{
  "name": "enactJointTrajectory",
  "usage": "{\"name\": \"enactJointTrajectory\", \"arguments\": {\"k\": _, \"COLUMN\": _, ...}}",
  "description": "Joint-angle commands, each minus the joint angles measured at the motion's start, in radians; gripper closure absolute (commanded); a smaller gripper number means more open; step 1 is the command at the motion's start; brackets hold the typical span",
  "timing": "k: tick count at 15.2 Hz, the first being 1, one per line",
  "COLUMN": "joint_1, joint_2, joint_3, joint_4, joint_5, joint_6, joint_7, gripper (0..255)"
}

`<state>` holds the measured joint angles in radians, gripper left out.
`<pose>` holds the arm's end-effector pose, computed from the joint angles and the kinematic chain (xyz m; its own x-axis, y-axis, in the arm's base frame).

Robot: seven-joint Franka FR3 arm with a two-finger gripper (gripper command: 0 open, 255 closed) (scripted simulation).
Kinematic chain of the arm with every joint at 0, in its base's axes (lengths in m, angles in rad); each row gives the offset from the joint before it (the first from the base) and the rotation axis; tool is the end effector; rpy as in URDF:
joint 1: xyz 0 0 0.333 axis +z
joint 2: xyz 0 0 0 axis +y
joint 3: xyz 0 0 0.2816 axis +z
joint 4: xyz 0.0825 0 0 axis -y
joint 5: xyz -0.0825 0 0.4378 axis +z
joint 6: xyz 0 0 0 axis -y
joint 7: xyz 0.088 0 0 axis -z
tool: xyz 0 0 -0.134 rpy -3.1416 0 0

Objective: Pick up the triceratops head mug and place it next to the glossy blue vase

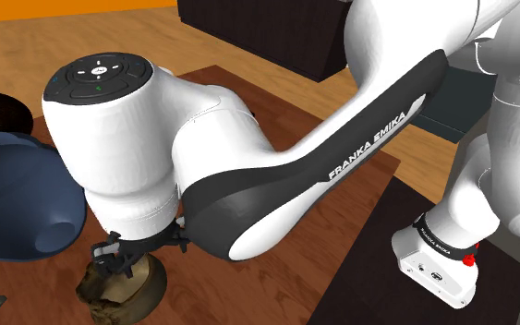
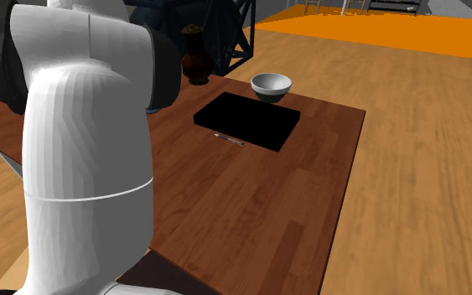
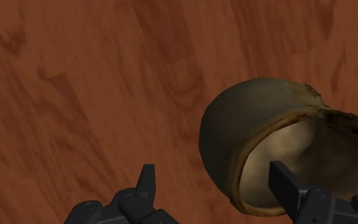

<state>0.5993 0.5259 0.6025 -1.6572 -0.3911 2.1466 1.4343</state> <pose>0.3059 0.6421 0.2698 0.9928 -0.1030 0.0604 -0.0995 -0.9933 -0.0589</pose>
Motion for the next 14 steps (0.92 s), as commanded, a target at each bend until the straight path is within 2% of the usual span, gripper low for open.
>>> {"name": "enactJointTrajectory", "arguments": {"k": 1, "joint_1": 0.000, "joint_2": 0.000, "joint_3": 0.000, "joint_4": 0.000, "joint_5": 0.000, "joint_6": 0.000, "joint_7": 0.000, "gripper": 0}}
{"name": "enactJointTrajectory", "arguments": {"k": 6, "joint_1": -0.015, "joint_2": -0.062, "joint_3": 0.027, "joint_4": 0.039, "joint_5": 0.044, "joint_6": -0.092, "joint_7": -0.026, "gripper": 0}}
{"name": "enactJointTrajectory", "arguments": {"k": 14, "joint_1": -0.015, "joint_2": -0.062, "joint_3": 0.027, "joint_4": 0.039, "joint_5": 0.044, "joint_6": -0.092, "joint_7": -0.026, "gripper": 0}}
